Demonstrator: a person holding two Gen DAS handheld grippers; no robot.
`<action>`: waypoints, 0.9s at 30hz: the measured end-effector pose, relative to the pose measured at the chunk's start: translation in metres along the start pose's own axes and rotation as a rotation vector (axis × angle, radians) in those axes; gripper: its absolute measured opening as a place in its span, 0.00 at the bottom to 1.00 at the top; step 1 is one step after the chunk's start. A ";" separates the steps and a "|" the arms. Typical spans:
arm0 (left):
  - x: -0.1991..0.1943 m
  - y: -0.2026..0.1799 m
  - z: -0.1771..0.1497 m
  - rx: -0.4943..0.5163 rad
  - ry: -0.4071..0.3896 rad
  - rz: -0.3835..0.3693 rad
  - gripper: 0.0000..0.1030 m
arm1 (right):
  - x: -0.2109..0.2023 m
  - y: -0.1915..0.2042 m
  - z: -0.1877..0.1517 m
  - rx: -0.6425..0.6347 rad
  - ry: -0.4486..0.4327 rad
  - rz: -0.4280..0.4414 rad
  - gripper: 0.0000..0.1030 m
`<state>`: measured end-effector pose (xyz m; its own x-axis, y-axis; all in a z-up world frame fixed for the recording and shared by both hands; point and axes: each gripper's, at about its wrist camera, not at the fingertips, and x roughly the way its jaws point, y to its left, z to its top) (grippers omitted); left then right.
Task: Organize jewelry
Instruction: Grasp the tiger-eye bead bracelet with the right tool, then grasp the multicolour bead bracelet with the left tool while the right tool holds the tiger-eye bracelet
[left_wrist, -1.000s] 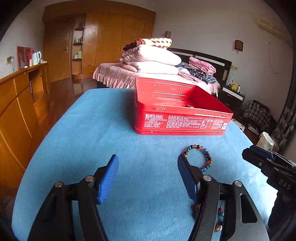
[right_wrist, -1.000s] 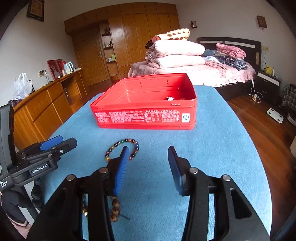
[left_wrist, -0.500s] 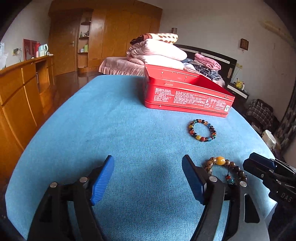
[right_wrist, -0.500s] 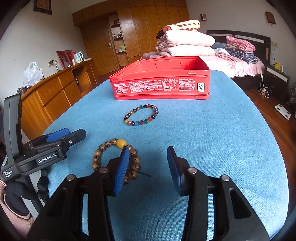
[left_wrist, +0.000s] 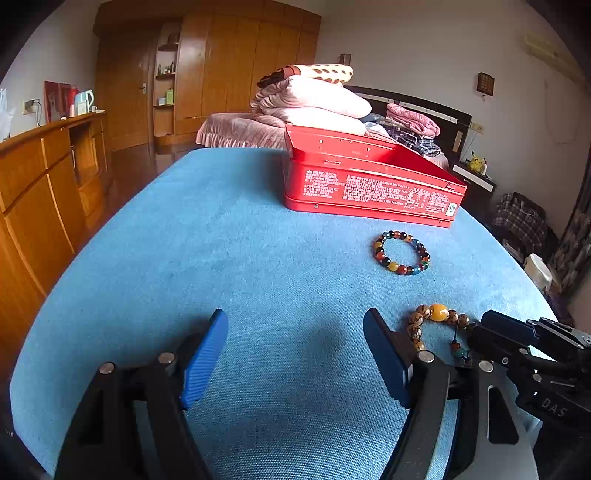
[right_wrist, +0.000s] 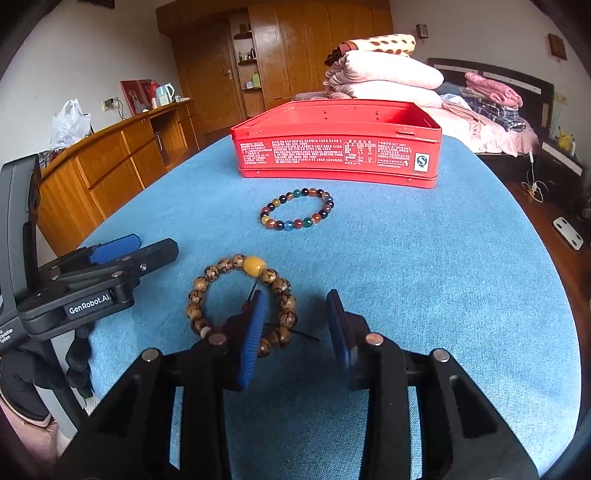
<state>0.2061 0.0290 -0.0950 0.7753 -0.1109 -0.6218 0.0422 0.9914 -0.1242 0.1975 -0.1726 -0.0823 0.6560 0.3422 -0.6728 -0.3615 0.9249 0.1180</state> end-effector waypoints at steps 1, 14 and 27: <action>0.000 0.000 0.000 0.001 0.001 0.000 0.72 | 0.000 0.001 0.000 -0.004 0.000 -0.002 0.32; -0.001 -0.002 -0.002 0.006 0.005 0.004 0.72 | 0.004 0.008 -0.001 -0.052 0.004 -0.023 0.23; 0.001 -0.006 -0.001 0.021 0.009 -0.002 0.72 | 0.000 -0.018 0.003 0.033 -0.017 -0.084 0.10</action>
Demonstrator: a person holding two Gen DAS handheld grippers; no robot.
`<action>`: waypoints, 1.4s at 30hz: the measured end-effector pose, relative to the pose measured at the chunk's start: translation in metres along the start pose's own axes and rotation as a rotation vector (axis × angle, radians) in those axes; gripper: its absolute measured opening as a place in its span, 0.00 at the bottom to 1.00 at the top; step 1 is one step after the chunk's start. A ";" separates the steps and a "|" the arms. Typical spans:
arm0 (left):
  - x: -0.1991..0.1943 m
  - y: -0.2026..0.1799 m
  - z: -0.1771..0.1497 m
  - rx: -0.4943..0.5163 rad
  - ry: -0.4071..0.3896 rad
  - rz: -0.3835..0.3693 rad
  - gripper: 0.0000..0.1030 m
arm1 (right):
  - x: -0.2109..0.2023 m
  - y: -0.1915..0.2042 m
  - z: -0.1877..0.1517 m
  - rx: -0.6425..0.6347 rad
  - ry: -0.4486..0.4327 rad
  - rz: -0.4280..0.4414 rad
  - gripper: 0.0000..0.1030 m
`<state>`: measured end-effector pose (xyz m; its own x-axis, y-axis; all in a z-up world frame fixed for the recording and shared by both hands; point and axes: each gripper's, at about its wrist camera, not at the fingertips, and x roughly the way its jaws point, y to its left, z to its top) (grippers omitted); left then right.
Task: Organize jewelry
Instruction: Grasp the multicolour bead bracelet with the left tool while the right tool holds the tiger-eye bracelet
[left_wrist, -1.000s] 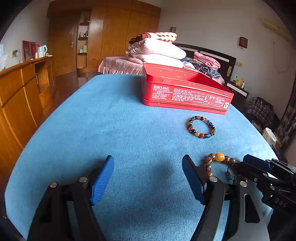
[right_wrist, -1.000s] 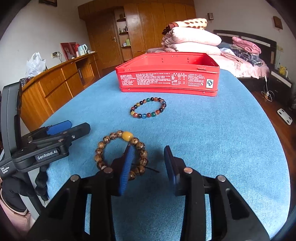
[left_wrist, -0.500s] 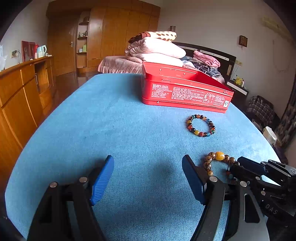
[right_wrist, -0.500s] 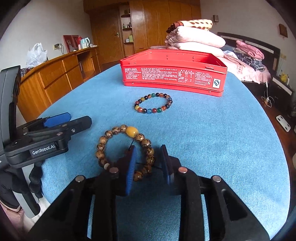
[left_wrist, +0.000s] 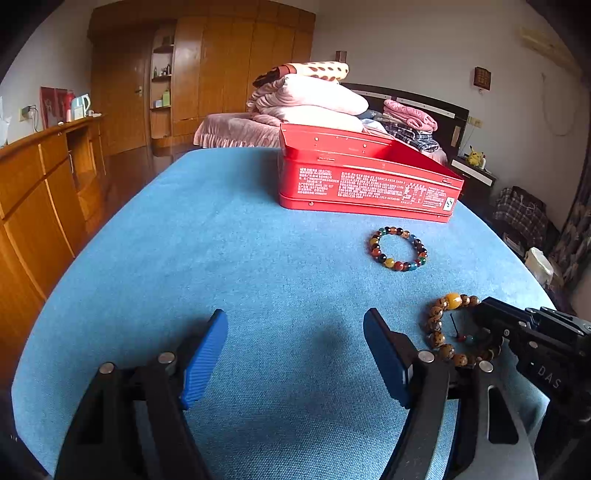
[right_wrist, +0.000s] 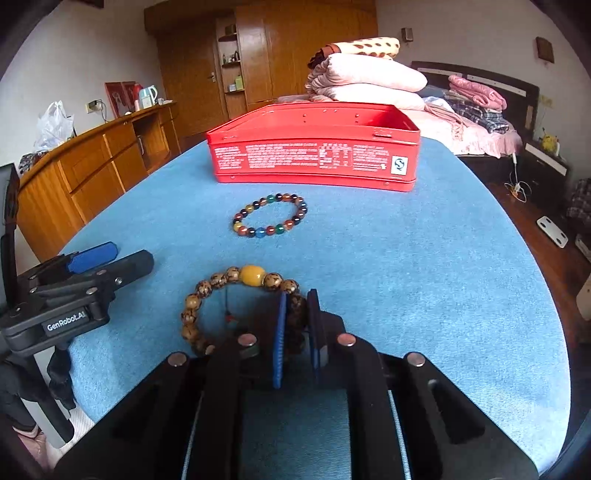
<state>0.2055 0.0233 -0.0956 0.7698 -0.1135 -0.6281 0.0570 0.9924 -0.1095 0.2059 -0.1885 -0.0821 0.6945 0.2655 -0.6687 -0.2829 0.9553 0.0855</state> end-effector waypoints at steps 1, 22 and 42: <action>0.000 -0.001 0.001 -0.003 0.004 -0.013 0.72 | -0.001 -0.006 0.001 0.016 -0.002 -0.016 0.10; 0.060 -0.090 0.057 0.084 0.103 -0.194 0.65 | -0.005 -0.084 0.020 0.158 -0.027 -0.148 0.10; 0.085 -0.090 0.061 0.025 0.209 -0.204 0.08 | 0.007 -0.085 0.019 0.181 0.028 -0.132 0.12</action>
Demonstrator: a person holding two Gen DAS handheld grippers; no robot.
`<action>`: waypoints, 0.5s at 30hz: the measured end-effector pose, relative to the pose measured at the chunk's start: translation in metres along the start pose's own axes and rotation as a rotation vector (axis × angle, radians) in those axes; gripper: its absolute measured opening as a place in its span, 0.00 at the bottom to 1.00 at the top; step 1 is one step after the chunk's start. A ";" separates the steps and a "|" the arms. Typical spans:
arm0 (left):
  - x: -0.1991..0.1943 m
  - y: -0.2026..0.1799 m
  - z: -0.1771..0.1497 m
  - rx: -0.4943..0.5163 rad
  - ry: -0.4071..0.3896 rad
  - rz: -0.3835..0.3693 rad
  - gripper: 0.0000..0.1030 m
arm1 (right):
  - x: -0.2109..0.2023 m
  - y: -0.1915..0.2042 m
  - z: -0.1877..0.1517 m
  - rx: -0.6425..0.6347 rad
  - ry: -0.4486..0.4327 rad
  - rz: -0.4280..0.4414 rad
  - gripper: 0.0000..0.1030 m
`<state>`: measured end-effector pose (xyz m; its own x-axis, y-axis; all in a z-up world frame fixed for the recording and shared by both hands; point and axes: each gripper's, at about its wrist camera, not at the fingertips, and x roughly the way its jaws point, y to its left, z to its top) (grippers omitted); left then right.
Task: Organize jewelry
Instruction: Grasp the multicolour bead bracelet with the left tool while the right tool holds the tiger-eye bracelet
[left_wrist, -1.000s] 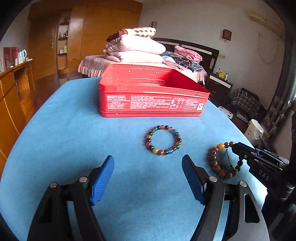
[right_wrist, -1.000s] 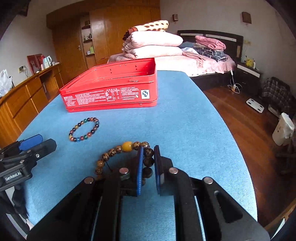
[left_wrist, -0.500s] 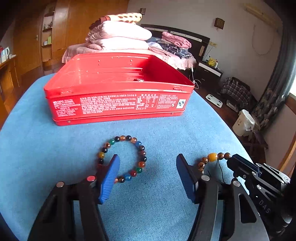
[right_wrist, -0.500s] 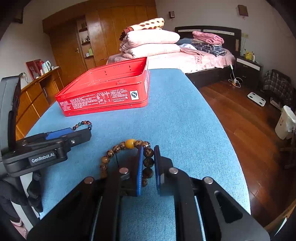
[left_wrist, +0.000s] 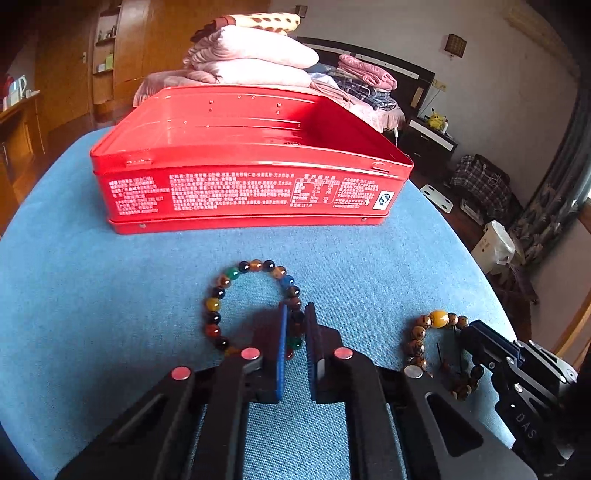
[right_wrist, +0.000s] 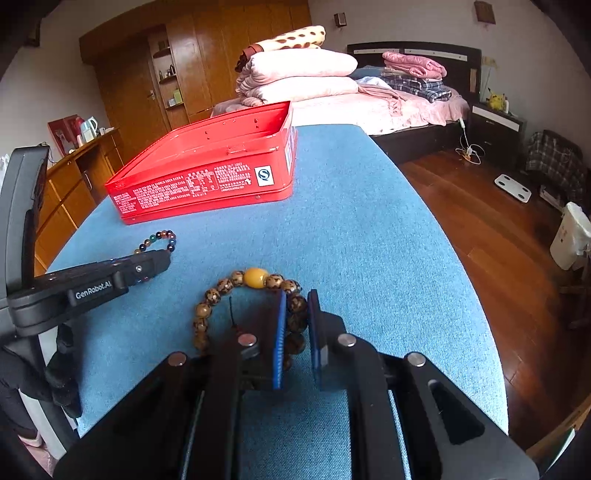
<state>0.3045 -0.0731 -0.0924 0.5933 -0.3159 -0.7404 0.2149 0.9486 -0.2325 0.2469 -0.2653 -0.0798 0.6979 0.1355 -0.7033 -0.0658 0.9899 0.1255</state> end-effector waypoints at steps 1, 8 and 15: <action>-0.001 0.001 0.000 -0.006 -0.001 -0.007 0.08 | 0.002 0.000 -0.001 0.004 0.010 0.001 0.12; -0.008 0.004 -0.003 -0.016 -0.027 0.001 0.08 | 0.003 0.007 -0.002 -0.039 -0.004 -0.032 0.10; -0.027 0.011 -0.006 -0.012 -0.087 0.027 0.08 | -0.010 0.007 0.003 -0.007 -0.066 0.060 0.10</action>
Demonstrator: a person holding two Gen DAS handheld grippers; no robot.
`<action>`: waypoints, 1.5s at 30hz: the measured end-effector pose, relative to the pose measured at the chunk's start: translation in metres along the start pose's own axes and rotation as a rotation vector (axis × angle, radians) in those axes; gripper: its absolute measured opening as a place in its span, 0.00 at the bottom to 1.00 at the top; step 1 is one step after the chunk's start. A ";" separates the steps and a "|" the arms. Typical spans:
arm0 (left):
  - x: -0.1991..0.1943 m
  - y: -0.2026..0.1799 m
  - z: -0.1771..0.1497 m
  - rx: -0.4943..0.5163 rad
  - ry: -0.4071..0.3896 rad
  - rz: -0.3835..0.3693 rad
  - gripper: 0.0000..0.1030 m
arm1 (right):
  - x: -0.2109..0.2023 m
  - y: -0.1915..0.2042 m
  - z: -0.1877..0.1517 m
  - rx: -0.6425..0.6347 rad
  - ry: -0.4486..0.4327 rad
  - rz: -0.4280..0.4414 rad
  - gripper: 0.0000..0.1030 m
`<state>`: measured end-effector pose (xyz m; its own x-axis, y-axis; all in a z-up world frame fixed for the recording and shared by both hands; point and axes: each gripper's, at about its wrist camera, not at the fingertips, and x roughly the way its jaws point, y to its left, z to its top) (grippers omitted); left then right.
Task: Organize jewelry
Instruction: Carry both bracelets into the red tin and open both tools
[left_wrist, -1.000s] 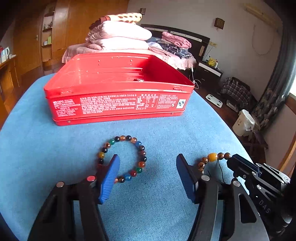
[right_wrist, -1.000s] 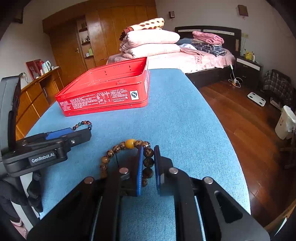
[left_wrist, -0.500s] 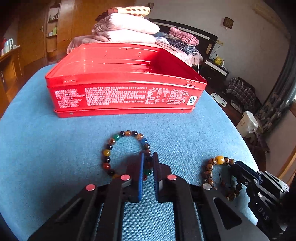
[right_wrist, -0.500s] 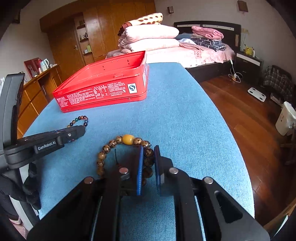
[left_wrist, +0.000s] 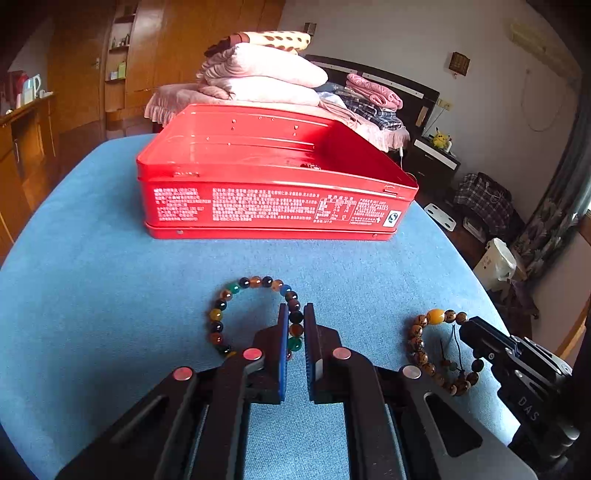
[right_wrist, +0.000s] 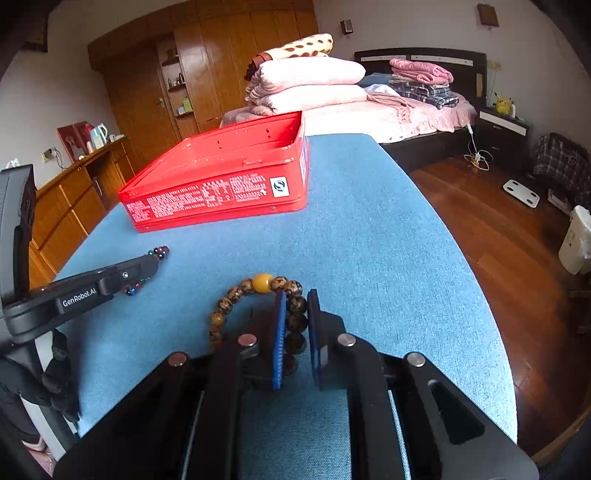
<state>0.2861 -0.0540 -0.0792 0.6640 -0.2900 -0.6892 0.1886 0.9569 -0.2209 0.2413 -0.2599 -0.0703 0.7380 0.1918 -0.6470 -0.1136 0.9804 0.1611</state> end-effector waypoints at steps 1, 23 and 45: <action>-0.004 0.001 0.000 0.002 -0.011 0.002 0.08 | -0.003 0.002 0.001 -0.004 -0.016 0.013 0.10; -0.035 0.019 0.046 -0.012 -0.125 -0.002 0.08 | -0.017 0.036 0.065 -0.066 -0.142 0.152 0.10; 0.009 0.041 0.137 -0.013 -0.230 -0.003 0.15 | 0.073 0.051 0.167 -0.059 -0.132 0.163 0.12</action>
<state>0.3987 -0.0151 0.0006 0.8112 -0.2799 -0.5134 0.1826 0.9553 -0.2323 0.4007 -0.2032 0.0155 0.7868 0.3439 -0.5125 -0.2740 0.9387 0.2091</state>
